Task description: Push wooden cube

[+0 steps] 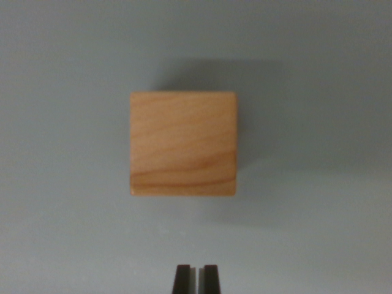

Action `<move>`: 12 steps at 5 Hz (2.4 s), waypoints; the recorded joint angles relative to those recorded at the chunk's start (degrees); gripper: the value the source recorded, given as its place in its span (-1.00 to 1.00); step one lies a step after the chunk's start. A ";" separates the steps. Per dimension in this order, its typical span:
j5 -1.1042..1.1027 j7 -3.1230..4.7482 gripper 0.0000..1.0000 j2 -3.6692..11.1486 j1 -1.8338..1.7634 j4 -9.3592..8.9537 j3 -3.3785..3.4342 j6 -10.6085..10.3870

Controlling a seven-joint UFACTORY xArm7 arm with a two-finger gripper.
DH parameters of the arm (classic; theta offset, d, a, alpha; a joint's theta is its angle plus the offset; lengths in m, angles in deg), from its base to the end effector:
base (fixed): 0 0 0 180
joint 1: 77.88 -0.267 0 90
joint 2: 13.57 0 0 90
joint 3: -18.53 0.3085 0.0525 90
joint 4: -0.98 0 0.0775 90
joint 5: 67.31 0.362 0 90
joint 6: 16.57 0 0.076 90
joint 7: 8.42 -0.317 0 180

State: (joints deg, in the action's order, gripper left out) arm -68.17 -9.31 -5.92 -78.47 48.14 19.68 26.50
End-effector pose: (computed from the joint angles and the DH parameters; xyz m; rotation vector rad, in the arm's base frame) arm 0.4392 0.0115 0.0147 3.1312 0.0407 -0.0970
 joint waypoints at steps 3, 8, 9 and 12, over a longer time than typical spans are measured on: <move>-0.10 0.04 -1.00 0.25 -0.05 -1.60 0.04 -1.71; -0.32 0.11 -1.00 0.76 -0.15 -4.90 0.13 -5.25; -0.32 0.11 -1.00 0.76 -0.15 -4.90 0.13 -5.25; -0.37 0.13 -1.00 0.88 -0.17 -5.68 0.15 -6.09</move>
State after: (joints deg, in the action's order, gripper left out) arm -68.55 -9.18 -5.04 -78.64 42.46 19.83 20.42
